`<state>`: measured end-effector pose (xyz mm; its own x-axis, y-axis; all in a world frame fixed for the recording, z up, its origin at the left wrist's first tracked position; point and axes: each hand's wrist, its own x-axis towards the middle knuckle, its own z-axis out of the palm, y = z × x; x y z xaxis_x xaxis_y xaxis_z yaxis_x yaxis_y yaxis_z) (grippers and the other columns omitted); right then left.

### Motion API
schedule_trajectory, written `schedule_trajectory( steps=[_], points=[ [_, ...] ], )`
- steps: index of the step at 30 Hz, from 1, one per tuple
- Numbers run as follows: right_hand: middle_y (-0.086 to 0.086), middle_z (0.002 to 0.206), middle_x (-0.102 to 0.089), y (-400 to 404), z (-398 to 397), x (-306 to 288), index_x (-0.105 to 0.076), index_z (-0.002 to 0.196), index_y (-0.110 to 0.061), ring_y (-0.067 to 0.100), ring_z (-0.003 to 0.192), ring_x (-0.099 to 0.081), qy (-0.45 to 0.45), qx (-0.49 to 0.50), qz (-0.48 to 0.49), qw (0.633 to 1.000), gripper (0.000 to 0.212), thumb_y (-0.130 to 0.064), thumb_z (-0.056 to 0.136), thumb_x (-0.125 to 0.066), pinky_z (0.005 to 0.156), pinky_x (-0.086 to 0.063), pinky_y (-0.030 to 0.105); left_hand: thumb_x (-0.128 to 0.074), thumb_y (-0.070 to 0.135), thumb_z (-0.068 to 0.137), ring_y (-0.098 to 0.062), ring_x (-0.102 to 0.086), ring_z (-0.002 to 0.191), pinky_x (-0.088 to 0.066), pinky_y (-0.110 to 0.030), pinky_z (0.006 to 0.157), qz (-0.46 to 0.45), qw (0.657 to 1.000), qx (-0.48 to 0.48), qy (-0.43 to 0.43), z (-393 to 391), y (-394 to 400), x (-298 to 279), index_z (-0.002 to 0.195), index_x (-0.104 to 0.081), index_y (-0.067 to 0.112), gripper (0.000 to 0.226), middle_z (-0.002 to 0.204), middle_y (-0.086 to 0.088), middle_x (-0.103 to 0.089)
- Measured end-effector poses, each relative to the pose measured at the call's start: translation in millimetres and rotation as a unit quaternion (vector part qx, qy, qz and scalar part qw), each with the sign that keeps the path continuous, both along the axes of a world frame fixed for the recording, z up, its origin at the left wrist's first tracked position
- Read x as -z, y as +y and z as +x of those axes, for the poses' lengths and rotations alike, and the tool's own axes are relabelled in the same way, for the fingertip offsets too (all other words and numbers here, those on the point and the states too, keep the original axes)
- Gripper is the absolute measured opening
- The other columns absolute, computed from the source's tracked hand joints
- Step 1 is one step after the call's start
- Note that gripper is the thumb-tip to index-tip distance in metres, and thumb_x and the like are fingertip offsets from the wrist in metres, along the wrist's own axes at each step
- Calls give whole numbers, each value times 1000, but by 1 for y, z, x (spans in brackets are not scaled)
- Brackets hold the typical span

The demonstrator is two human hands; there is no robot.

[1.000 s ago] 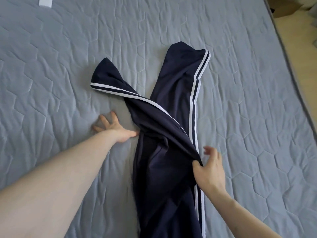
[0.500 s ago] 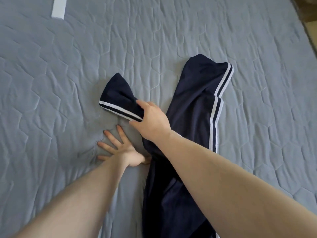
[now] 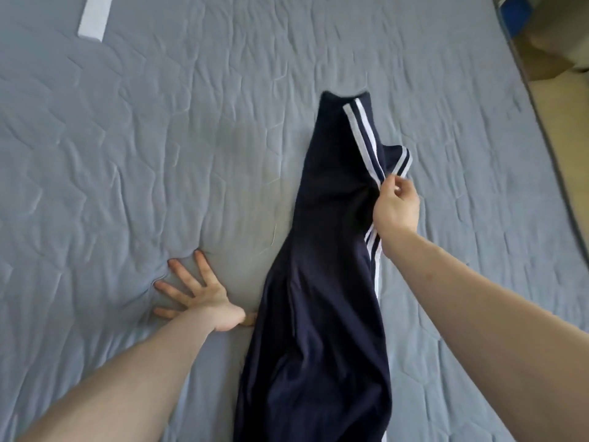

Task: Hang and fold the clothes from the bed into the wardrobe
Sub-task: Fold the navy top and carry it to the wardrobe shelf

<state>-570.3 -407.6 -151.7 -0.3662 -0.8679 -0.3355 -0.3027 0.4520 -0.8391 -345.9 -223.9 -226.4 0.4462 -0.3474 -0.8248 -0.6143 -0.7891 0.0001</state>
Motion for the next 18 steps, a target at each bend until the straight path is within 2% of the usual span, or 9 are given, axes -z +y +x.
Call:
schedule_trajectory(
  steps=[2, 4, 5, 7, 9, 11, 13, 15, 18],
  points=[
    [-15, 110, -63, 7, -15, 16, -46, 146, -22, 3, 91, -62, 20, -4, 79, 997, 52, -48, 100, -50, 86, -45, 28, -81, 40, 72, -57, 37, 139, 0, -77, 112, 6, 1000, -2, -2, 0, 0, 1, 131, 58, 27, 152, 130, -18, 68],
    [-8, 125, -63, 25, -23, 32, -41, 150, -20, 17, 113, -63, 36, -20, 108, 993, 66, -51, 94, -60, 98, -48, 33, -83, 44, 70, -57, 38, 139, 0, -78, 111, 9, 1000, -5, -2, 1, 0, 3, 128, 61, 27, 156, 126, -18, 70],
    [-8, 128, -63, 34, -25, 38, -43, 148, -21, 18, 118, -62, 46, -32, 104, 993, 68, -50, 91, -65, 100, -49, 34, -84, 47, 68, -57, 38, 138, 0, -78, 111, 10, 1000, -4, -3, 1, 0, 4, 127, 61, 27, 158, 125, -18, 71],
    [-14, 119, -64, 50, -26, 50, -49, 139, -24, 16, 111, -65, 66, -44, 91, 993, 62, -46, 86, -73, 96, -52, 35, -87, 52, 63, -57, 39, 137, 1, -79, 110, 14, 1000, -7, -5, 1, 0, 8, 127, 61, 27, 164, 123, -18, 72],
    [-15, 102, -64, 57, -28, 57, -55, 128, -23, 16, 100, -67, 82, -29, 89, 992, 47, -38, 87, -72, 90, -54, 34, -89, 53, 60, -56, 40, 137, 2, -79, 110, 10, 1000, -14, -9, 2, 0, 11, 123, 63, 29, 167, 123, -17, 72],
    [-10, 93, -64, 57, -31, 61, -60, 112, -19, 19, 92, -67, 80, 19, 83, 993, 25, -32, 91, -66, 84, -52, 32, -90, 54, 56, -56, 40, 137, 2, -79, 109, 7, 1000, -12, -14, 2, 1, 14, 114, 67, 30, 170, 123, -16, 72],
    [-4, 95, -66, 58, -36, 64, -61, 103, -19, 19, 86, -65, 58, 84, 76, 992, 12, -27, 94, -60, 77, -48, 30, -92, 58, 49, -54, 41, 138, 3, -80, 109, 4, 1000, -18, -12, 2, 1, 15, 109, 69, 32, 174, 123, -13, 73],
    [-2, 103, -67, 66, -43, 67, -61, 107, -20, 20, 88, -64, 42, 108, 89, 989, 13, -24, 95, -59, 79, -50, 30, -93, 63, 42, -54, 41, 138, 4, -80, 108, -1, 1000, -20, -18, 3, 1, 13, 111, 68, 33, 177, 124, -13, 73],
    [-6, 114, -63, 90, -54, 65, -57, 130, -20, 18, 100, -62, 55, 54, 99, 992, 39, -35, 94, -63, 89, -50, 32, -90, 71, 30, -54, 42, 137, 6, -80, 107, -10, 1000, -9, -15, 3, 3, 11, 116, 66, 34, 182, 123, -12, 73]
  ],
)
